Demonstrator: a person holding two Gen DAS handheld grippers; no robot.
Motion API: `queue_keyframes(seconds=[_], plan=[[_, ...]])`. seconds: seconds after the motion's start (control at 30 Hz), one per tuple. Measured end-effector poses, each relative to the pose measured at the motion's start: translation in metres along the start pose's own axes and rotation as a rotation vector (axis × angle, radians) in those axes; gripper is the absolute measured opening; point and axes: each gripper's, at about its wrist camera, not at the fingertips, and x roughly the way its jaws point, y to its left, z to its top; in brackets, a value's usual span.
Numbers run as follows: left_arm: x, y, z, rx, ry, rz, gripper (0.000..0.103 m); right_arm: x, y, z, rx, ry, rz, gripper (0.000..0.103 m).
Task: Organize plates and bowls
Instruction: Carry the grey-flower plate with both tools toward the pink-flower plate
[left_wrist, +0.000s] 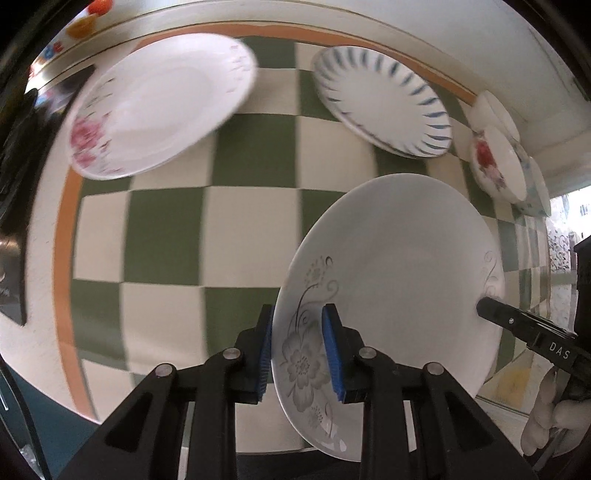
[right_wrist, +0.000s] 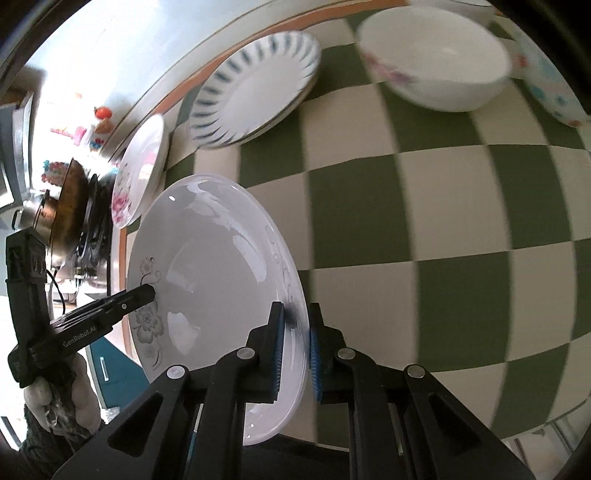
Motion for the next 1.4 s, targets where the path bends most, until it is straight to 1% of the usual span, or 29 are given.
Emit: queue_keyframes(seconds=[0.17,0.27,0.47,0.63,0.77,0.97,1.07,1.17,1.27,1.3,1.33,1.37,1.4], plan=[[0.014,-0.024,0.01,0.031,0.007,-0.007,0.023,-0.018,-0.038,0.002,0.028,-0.022,-0.021,0.014],[0.023,-0.037,0.016,0.043,0.016,-0.003,0.023,-0.019,-0.053,0.005,0.044,-0.024,-0.025,0.014],[0.031,-0.042,0.014,0.057,0.032,0.019,0.023,-0.014,-0.069,0.01,0.05,-0.028,-0.031,0.014],[0.038,-0.042,0.015,0.046,0.042,0.04,0.023,-0.009,-0.076,0.011,0.043,-0.023,-0.037,0.014],[0.047,-0.05,0.015,0.026,0.045,0.059,0.024,-0.005,-0.078,0.011,0.031,-0.018,-0.048,0.014],[0.048,-0.053,0.016,0.006,0.039,0.066,0.024,-0.004,-0.081,0.014,0.036,-0.012,-0.031,0.014],[0.042,-0.048,0.012,-0.033,0.014,0.102,0.024,-0.004,-0.085,0.014,0.059,0.009,-0.016,0.014],[0.022,-0.038,0.008,-0.1,-0.023,0.128,0.024,-0.018,-0.087,0.013,0.066,-0.007,-0.026,0.014],[-0.006,-0.027,0.003,-0.17,-0.101,0.177,0.027,-0.039,-0.079,0.011,0.04,-0.034,-0.041,0.022],[-0.017,-0.023,0.002,-0.197,-0.137,0.189,0.029,-0.049,-0.072,0.011,0.016,-0.053,-0.046,0.027],[-0.024,-0.019,0.002,-0.217,-0.153,0.191,0.032,-0.059,-0.063,0.011,-0.016,-0.073,-0.048,0.031],[-0.031,-0.015,0.002,-0.242,-0.166,0.187,0.033,-0.066,-0.052,0.011,-0.048,-0.088,-0.049,0.039],[-0.038,-0.009,0.004,-0.264,-0.178,0.175,0.033,-0.072,-0.042,0.013,-0.078,-0.099,-0.051,0.044]])
